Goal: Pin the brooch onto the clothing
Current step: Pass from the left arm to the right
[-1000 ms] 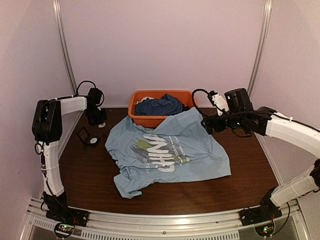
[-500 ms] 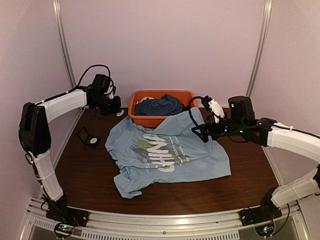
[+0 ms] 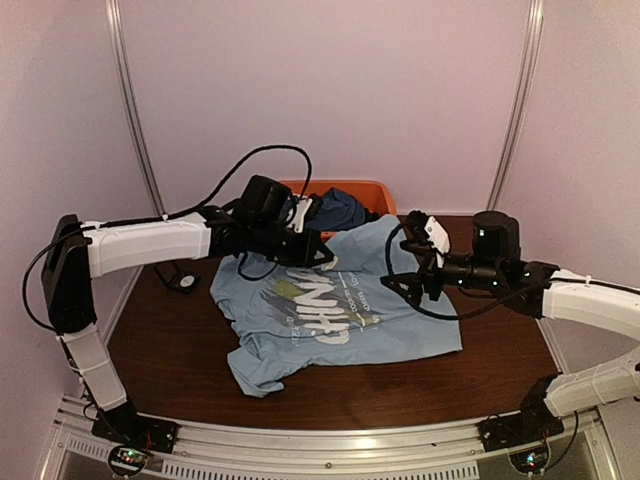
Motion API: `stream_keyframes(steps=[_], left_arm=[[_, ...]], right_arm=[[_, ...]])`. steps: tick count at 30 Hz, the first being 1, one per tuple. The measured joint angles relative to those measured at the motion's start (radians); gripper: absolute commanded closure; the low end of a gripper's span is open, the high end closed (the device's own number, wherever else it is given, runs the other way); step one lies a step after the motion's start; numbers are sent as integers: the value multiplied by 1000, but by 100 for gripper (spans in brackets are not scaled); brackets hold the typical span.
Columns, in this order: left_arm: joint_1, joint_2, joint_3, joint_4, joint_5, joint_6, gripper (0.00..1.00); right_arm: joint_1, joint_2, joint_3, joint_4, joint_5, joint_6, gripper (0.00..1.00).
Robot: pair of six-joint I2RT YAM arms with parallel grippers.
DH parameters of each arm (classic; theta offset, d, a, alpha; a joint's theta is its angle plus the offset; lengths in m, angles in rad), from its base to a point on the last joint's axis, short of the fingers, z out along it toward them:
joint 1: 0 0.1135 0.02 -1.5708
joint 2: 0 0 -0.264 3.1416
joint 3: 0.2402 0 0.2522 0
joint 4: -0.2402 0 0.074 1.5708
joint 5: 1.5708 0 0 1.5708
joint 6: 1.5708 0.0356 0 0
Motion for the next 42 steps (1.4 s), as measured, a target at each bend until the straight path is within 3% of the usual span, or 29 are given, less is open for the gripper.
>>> stream_keyframes(steps=[8,18,42], left_arm=[[-127,0,-2,100,101,13,100],[-187,0,-2,121,171,33,100],[-221,-23,-2,149,316,125,100]], right_arm=[[9,-79,-41,-15,-31,-269,0],[24,-56,-18,-147,-39,-545,0],[28,1,11,-173,-223,-582,0]])
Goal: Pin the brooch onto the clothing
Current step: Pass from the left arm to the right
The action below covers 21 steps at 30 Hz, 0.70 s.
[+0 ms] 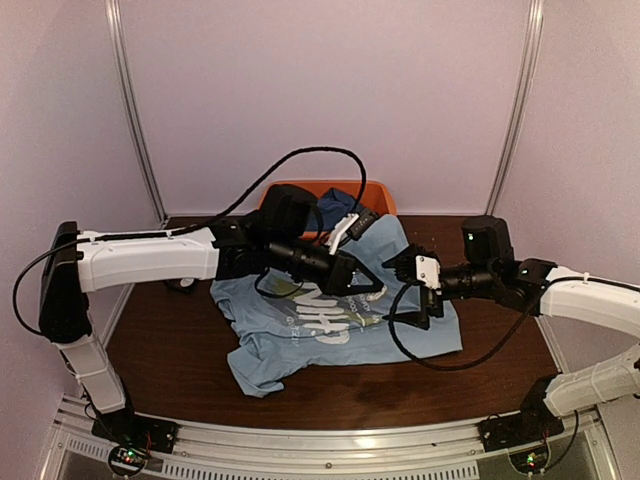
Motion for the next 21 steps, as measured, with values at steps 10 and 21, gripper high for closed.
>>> stream_keyframes(steps=[10,21], left_arm=[[-29,-43,-16,17,46,34,100],[-29,-45,-34,27,90,39,100]], right_arm=[[1,-47,0,5,-67,43,6],[2,-72,-1,27,-168,78,7]])
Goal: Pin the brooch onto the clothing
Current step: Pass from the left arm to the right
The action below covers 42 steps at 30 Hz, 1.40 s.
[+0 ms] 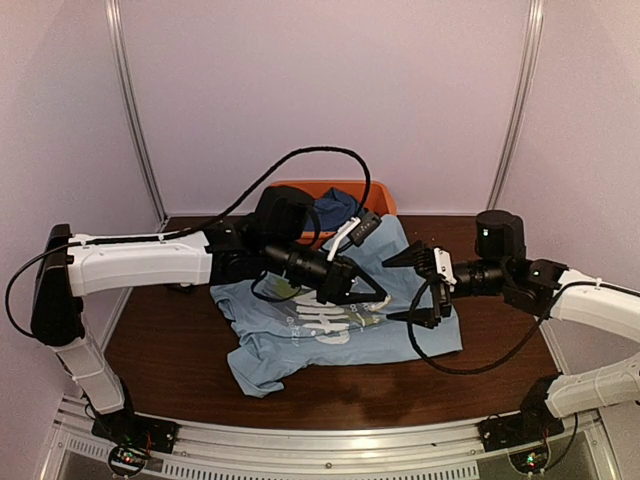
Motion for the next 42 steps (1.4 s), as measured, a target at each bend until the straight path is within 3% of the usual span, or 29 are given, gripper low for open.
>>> stream_keyframes(steps=[11,18,29,35,37,40,42], left_arm=[[0,0,-2,62,81,35,100],[0,0,-17,123,137,75,100],[39,26,-42,295,228,45,100],[43,44,-60,362,248,1,100],[44,47,-60,372,252,-11,100],[47,51,-60,388,259,-22,100],[49,53,-60,391,262,-29,100]], right_arm=[[2,-17,-69,172,-44,132,7],[2,1,-23,138,-57,209,1],[2,0,-18,140,-100,254,4],[2,0,-17,143,-108,256,11],[2,0,-15,142,-110,253,17],[2,0,-5,117,-111,240,34],[2,3,8,96,-112,228,38]])
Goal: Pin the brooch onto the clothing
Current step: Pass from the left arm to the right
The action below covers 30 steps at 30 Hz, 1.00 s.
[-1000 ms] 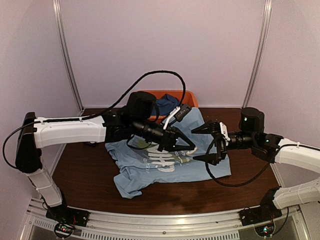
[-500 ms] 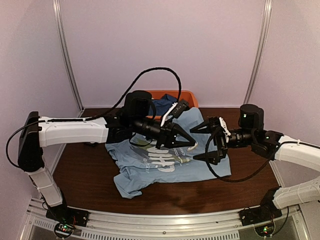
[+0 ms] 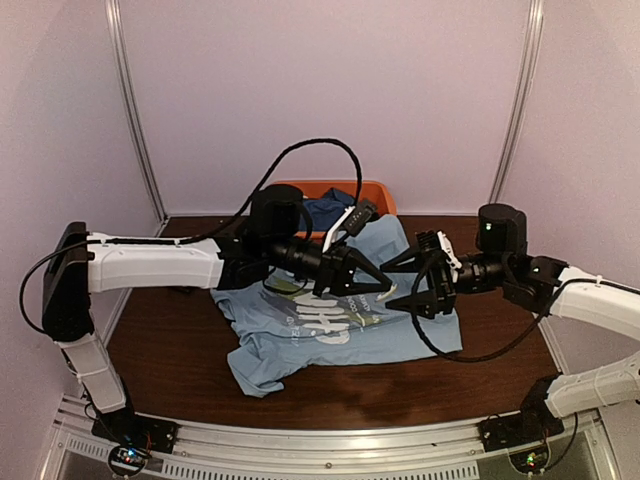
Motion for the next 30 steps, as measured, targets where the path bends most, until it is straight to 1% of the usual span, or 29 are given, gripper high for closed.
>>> stream_keyframes(steps=[2,6,8,11,14,19,21,24,29,30], left_arm=[[3,3,0,3,4,-5,100],[7,8,0,7,11,-14,100],[10,12,0,18,18,-22,100],[14,18,0,38,26,-37,100],[16,22,0,56,31,-47,100],[19,25,0,66,40,-55,100],[21,26,0,70,43,-55,100],[23,26,0,72,47,-58,100],[23,39,0,78,52,-70,100],[23,42,0,78,53,-72,100]], right_arm=[[0,13,21,-24,-6,-2,46],[0,41,43,-49,-27,-9,50],[0,46,43,-62,-35,-9,55],[0,47,43,-68,-41,-11,56],[0,47,43,-79,-43,-21,60],[0,48,43,-98,-43,-25,73],[0,52,44,-106,-44,-24,74],[0,59,48,-116,-44,-24,81],[0,59,51,-119,-46,-18,87],[0,59,55,-117,-47,-14,89]])
